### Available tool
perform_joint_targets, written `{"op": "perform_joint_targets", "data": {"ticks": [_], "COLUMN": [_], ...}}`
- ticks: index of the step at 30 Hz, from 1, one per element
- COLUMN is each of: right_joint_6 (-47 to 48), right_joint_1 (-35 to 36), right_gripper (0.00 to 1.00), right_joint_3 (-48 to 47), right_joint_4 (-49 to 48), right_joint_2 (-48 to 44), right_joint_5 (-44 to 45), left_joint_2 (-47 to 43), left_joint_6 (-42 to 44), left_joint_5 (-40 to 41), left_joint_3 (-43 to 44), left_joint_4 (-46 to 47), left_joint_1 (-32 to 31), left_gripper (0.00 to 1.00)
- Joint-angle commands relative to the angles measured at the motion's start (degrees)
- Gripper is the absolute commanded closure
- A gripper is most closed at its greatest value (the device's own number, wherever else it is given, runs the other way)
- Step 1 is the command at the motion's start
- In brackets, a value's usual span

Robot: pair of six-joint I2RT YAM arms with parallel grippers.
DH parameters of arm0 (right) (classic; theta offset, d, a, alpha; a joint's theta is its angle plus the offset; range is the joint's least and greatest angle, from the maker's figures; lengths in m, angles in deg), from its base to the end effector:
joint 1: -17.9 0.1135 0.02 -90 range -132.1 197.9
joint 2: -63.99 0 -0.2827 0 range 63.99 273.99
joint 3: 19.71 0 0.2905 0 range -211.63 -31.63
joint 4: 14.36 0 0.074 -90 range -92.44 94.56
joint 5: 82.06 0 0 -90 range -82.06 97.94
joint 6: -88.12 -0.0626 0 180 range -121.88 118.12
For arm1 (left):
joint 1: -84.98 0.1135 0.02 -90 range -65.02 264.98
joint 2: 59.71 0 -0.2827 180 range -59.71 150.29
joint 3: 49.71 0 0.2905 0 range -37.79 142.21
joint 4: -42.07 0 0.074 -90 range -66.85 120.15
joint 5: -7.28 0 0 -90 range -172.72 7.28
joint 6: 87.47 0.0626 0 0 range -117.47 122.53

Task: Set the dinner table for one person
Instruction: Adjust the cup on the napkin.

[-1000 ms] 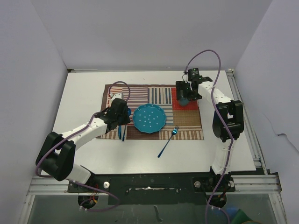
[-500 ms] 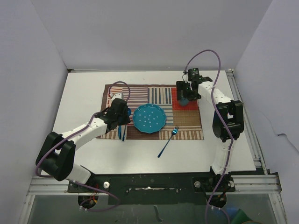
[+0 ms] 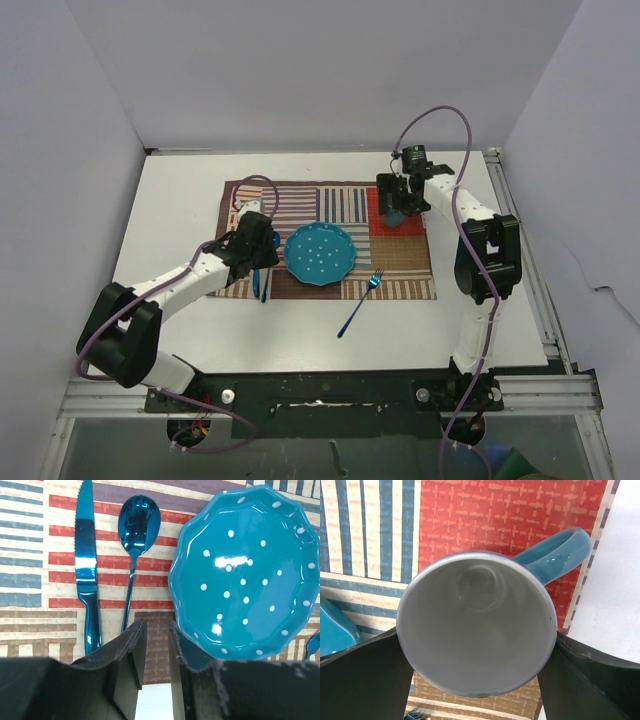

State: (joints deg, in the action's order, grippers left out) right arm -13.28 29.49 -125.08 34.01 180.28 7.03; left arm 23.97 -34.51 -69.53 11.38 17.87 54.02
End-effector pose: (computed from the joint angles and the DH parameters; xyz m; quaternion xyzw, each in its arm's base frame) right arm 0.4898 0.1015 0.1945 -0.0037 0.9643 0.0603 0.2580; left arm 0.3070 -0.1675 0.1845 -0.0912 0.9200 -0.1160 0.3629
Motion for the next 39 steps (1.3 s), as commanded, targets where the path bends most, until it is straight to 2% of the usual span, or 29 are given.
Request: {"op": "perform_joint_targets", "data": {"ticks": [1, 12, 30, 39], "right_joint_6": [1.34, 2.56, 3.28, 3.56], "right_joint_1": [-0.31, 0.22, 0.75, 0.97], "right_gripper": [1.00, 1.00, 1.00, 1.00], "right_joint_3": [-3.35, -9.17, -11.52, -16.05], "right_joint_4": [-2.72, -0.99, -2.92, -1.46], "right_joint_2": [1.87, 3.99, 4.98, 5.72], "right_joint_5": [0.95, 1.02, 0.47, 0.41], "left_joint_2": [-0.10, 2.58, 3.75, 4.54], "left_joint_6": [0.18, 0.04, -0.23, -0.27], "left_joint_5": [-0.30, -1.59, -1.58, -1.67], "left_joint_3": [-0.07, 0.49, 0.25, 0.12], "left_joint_4": [4.36, 5.33, 5.84, 6.03], "left_joint_1": [0.30, 0.29, 0.17, 0.09], "left_gripper": [0.77, 0.77, 0.76, 0.77]}}
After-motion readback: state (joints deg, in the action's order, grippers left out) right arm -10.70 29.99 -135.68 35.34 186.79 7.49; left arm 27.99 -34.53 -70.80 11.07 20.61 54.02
